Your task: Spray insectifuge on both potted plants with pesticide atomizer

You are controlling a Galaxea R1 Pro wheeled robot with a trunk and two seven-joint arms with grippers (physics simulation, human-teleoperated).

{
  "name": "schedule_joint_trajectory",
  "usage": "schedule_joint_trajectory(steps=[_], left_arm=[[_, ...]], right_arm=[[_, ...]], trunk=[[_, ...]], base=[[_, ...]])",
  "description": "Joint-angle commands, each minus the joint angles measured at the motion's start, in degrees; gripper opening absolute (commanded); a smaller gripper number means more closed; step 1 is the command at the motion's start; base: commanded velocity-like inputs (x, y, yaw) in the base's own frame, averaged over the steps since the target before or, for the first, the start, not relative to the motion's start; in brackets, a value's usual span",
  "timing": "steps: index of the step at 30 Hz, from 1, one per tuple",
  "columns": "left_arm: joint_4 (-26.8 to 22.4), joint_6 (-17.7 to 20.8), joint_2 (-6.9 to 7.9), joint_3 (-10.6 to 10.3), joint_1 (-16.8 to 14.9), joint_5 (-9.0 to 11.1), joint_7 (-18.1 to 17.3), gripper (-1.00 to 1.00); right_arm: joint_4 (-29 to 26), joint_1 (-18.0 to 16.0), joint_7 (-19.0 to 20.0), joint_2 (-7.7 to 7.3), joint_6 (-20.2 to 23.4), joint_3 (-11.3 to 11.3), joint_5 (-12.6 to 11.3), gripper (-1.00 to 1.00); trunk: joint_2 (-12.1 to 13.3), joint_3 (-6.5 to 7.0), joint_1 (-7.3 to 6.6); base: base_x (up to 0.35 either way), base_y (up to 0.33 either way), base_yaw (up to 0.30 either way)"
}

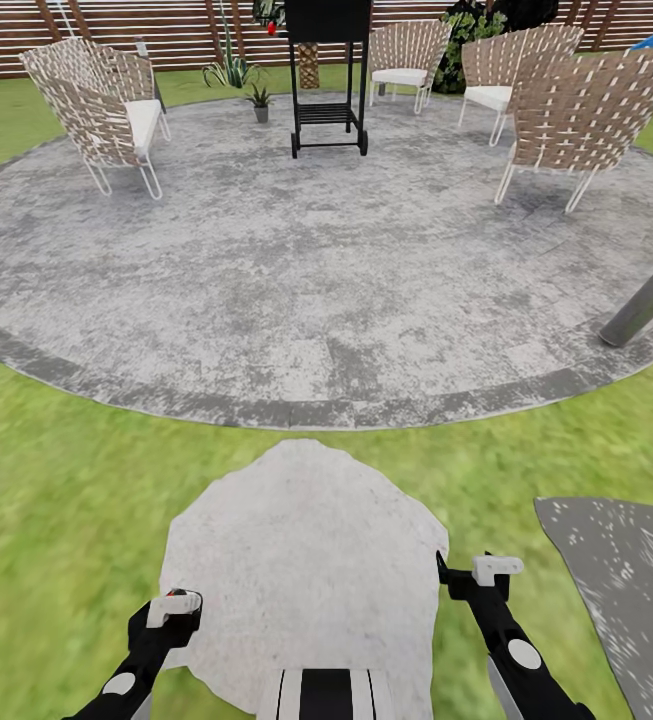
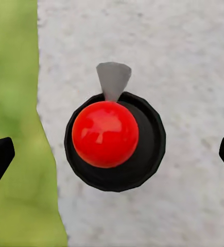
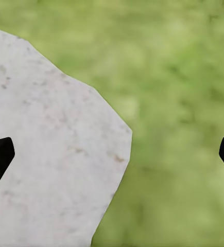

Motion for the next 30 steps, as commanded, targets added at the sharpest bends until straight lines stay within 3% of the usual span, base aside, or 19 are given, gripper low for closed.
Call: schedule_joint_trajectory(steps=[1,8,9,30], left_arm=[[0.00,-0.21,-0.02,0.31,-0.03,-0.35,0.09,1.00],[-0.07,-0.27,0.00,0.33,-0.03,-0.33,0.09,1.00],[-0.09,-0.28,-0.01,0.33,-0.03,-0.34,0.09,-1.00],[-0.12,-0.28,0.02,0.34,-0.03,-0.26,0.09,-1.00]], right_arm=[[0.03,-0.02,0.01,0.02,-0.14,-0.06,0.20,1.00],[0.03,-0.02,0.01,0.02,-0.13,-0.09,0.26,1.00],[0.03,-0.02,0.01,0.02,-0.13,-0.09,0.26,1.00],[0.03,-0.02,0.01,0.02,-0.14,-0.06,0.27,1.00]], trunk=[[-0.01,-0.03,-0.01],[-0.01,-0.03,-0.01],[-0.01,-0.03,-0.01],[-0.01,-0.03,-0.01]], base=[[0.002,0.000,0.000],[0.000,0.000,0.000],[0.000,0.000,0.000],[0.000,0.000,0.000]])
